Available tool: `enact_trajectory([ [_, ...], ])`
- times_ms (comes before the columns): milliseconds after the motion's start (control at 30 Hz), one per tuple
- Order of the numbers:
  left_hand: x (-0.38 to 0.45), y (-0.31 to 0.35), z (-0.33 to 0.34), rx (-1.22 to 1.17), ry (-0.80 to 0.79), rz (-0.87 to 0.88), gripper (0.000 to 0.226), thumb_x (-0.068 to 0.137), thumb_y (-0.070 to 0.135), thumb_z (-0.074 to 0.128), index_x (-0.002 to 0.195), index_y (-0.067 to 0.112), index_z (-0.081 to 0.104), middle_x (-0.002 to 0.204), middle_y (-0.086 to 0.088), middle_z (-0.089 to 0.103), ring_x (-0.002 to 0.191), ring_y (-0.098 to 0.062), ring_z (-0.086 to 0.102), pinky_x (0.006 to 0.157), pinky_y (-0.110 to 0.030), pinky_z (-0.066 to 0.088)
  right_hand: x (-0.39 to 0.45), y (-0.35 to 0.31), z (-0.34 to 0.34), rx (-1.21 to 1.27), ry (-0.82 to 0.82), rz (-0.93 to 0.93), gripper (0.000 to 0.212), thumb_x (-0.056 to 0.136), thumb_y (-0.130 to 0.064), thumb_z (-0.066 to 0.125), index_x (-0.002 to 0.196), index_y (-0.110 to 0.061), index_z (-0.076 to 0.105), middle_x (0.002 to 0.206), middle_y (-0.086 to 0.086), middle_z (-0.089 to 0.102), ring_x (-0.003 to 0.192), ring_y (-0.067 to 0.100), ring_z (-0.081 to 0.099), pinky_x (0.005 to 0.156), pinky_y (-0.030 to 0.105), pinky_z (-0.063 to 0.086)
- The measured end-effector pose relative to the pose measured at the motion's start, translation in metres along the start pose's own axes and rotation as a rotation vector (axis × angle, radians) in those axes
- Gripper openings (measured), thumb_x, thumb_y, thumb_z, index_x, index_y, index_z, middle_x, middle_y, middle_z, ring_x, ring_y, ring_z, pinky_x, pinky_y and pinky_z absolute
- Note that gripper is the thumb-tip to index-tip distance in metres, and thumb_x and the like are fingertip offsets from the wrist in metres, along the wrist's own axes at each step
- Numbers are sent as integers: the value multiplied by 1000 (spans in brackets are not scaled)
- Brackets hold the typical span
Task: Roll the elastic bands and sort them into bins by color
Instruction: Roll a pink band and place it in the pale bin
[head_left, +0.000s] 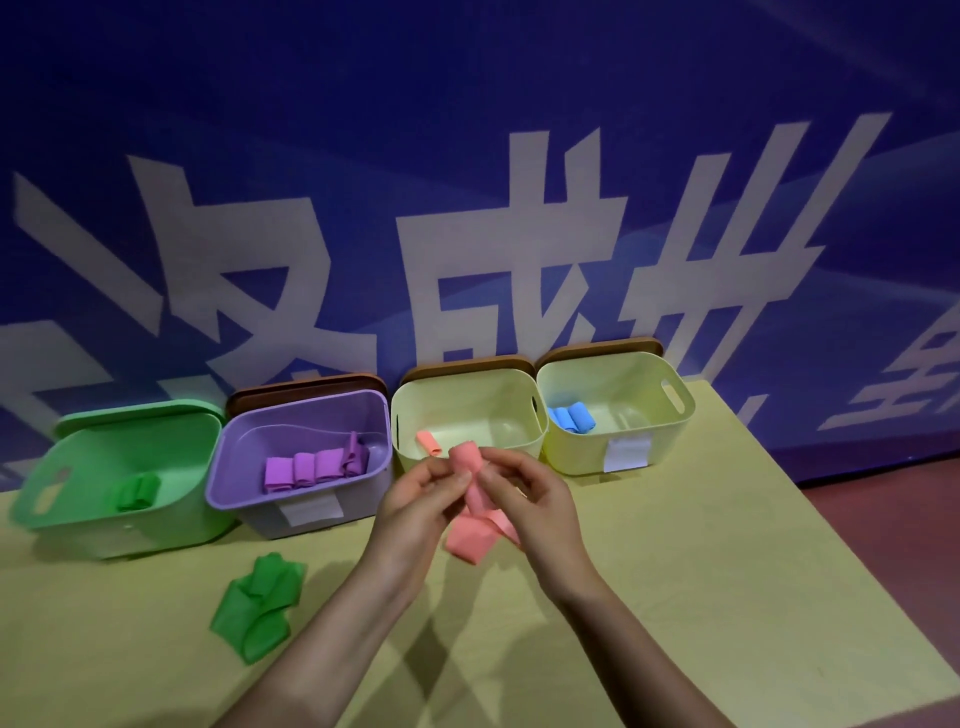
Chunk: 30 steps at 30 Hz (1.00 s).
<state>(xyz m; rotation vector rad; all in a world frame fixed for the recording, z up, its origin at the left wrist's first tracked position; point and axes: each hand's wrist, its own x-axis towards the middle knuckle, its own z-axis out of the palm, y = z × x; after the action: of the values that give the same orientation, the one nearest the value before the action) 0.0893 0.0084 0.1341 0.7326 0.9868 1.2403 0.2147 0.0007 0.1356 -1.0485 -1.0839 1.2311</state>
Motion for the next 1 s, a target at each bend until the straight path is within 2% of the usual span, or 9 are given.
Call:
enact_trajectory([
  [100,11,-1,-6,86,1,0,12,85,-4,54,77,4,56,66,-3,63,62,-10,60,59,-16,49,10,5,-1,-25,-61,27,17,87,1,62,94,-11,73,87,-3,74,81,5,66,70,14,48],
  [233,33,-6,-12,186,46,-31,8,87,-1,58,85,3,65,61,4,62,57,-6,53,59,-19,42,31,12,-9,-48,-78,104,14,85,-2,66,95,-10,73,89,1,75,83,9,69,68,17,51],
  [367,60,-12,-15,197,84,-113,19,90,2,57,105,3,69,90,-13,70,78,-19,59,73,-24,50,60,25,-14,-214,-48,115,12,82,-9,72,93,-13,74,86,0,74,82,11,70,69,19,53],
  [467,84,-13,-18,207,92,-121,24,93,-3,51,104,6,69,87,-14,67,73,-17,55,66,-18,51,84,34,-13,-344,-47,84,11,82,-11,71,86,-21,74,80,-4,73,78,10,68,75,23,54],
  [600,122,-16,-30,260,169,-121,25,91,-4,53,99,11,72,83,-11,66,70,-17,54,70,-25,46,126,43,-8,-453,-114,113,17,80,-11,71,78,-28,68,75,-6,70,71,4,64,72,20,52],
  [667,140,-16,-38,285,148,-134,25,91,-4,52,102,8,71,81,-9,65,67,-15,52,67,-22,45,148,49,-4,-482,-143,151,15,79,-12,70,76,-27,66,74,-5,69,70,6,64,72,24,53],
  [767,167,-12,-49,378,148,-121,19,91,2,57,97,12,71,83,-3,70,71,-11,61,64,-15,47,183,68,2,-495,-189,274,13,77,-9,67,73,-22,64,67,-5,67,64,7,62,69,27,51],
  [867,188,-13,-69,568,270,9,17,90,2,58,96,14,68,85,3,68,74,-1,64,65,-9,45,218,103,7,-598,-169,388,14,77,-11,64,65,-18,63,61,-4,63,62,12,59,69,32,52],
  [1000,202,-24,-100,841,391,97,22,89,7,59,100,25,67,103,-1,59,91,-14,60,84,-28,47,254,149,12,-846,-209,495,32,83,-16,56,51,-16,54,52,-1,49,52,13,46,52,26,36],
])
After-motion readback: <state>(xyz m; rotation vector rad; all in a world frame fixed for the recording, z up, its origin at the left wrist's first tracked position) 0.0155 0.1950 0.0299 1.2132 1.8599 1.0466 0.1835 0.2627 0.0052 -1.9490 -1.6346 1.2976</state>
